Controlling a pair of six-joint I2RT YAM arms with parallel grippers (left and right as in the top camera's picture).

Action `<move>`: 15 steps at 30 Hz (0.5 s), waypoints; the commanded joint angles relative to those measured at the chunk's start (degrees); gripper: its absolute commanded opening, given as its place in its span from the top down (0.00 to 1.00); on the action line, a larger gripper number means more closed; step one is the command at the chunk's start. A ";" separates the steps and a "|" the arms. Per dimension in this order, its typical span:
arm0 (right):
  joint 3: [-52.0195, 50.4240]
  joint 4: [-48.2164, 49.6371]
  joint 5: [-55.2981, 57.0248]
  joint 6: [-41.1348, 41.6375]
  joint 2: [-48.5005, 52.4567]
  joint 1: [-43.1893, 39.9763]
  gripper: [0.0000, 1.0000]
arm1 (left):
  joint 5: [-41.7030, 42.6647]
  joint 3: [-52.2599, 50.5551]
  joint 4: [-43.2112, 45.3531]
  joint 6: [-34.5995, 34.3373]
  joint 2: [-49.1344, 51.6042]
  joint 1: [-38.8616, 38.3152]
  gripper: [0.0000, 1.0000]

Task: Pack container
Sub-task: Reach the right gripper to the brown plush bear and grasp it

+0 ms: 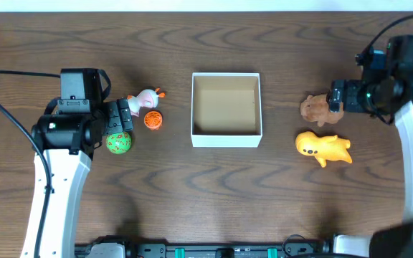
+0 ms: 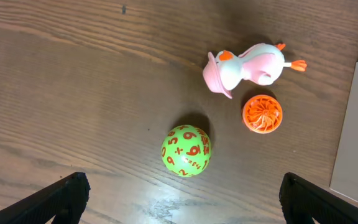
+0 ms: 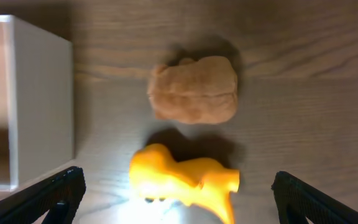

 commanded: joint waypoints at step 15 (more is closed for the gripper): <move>0.59 10.67 4.28 0.22 22.43 1.38 0.01 | -0.11 1.07 -0.09 0.74 0.42 0.20 0.02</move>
